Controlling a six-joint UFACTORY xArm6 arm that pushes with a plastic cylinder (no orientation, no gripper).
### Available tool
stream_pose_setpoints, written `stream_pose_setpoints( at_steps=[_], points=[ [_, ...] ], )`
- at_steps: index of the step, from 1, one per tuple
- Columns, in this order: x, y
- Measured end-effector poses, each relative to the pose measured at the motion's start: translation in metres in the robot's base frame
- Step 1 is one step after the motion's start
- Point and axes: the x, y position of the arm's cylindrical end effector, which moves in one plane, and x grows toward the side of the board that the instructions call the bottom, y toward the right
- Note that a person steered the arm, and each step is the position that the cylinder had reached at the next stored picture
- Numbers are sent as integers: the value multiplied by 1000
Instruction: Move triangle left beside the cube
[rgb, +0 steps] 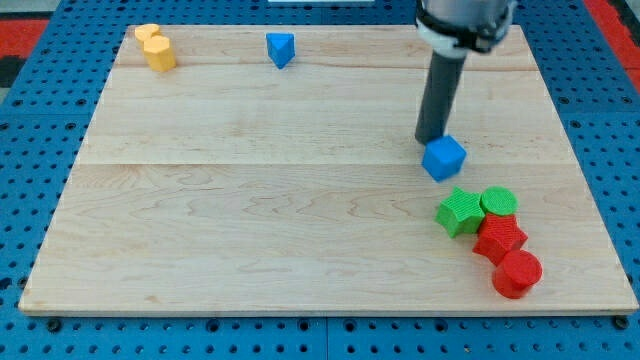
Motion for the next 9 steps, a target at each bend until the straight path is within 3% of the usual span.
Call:
stream_pose_setpoints(
  at_steps=[1,2,4,5,7,8,9],
  points=[
    [-5,-2],
    [-79,3],
    [-234,-106],
    [-215,-192],
    [-166,-226],
    [-135,-212],
    [-146,-162]
  ],
)
